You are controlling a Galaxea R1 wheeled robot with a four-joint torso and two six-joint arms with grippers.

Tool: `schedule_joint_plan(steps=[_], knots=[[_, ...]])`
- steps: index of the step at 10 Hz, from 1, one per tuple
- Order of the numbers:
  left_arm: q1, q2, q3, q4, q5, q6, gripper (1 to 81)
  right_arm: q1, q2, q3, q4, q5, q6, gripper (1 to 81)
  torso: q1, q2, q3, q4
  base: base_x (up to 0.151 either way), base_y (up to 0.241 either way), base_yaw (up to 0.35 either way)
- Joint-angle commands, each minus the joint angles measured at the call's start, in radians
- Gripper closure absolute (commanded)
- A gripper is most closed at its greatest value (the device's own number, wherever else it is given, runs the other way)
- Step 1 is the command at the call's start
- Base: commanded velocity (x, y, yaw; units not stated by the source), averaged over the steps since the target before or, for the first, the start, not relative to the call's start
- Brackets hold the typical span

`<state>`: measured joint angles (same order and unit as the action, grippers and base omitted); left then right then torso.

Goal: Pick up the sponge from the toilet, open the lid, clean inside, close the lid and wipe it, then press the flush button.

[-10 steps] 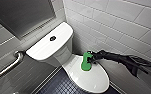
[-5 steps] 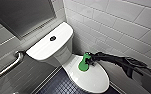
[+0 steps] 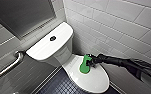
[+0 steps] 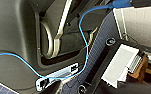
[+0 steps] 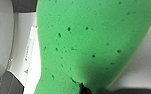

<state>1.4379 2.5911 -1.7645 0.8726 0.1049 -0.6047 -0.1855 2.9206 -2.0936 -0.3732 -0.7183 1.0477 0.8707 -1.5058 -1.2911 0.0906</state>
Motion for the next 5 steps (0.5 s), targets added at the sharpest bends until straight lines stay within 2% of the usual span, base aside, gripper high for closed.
schedule_joint_plan(steps=[1, 3, 5], knots=[[0.031, -0.009, 0.020, 0.013, 0.058, 0.014, 1.0, 0.071, -0.165, 0.408, -0.342, -0.145, 0.367, 81.1, 0.000, 0.000, 0.000, 0.000, 0.000, 0.000, 0.000], [0.033, -0.005, 0.017, 0.014, 0.056, 0.014, 1.0, 0.016, -0.197, 0.488, -0.355, -0.208, 0.371, 81.1, 0.000, 0.000, 0.000, 0.000, 0.000, 0.000, 0.000], [0.037, -0.011, 0.017, 0.014, 0.055, 0.014, 1.0, -0.039, -0.269, 0.514, -0.360, -0.194, 0.382, 81.1, 0.000, 0.000, 0.000, 0.000, 0.000, 0.000, 0.000]])
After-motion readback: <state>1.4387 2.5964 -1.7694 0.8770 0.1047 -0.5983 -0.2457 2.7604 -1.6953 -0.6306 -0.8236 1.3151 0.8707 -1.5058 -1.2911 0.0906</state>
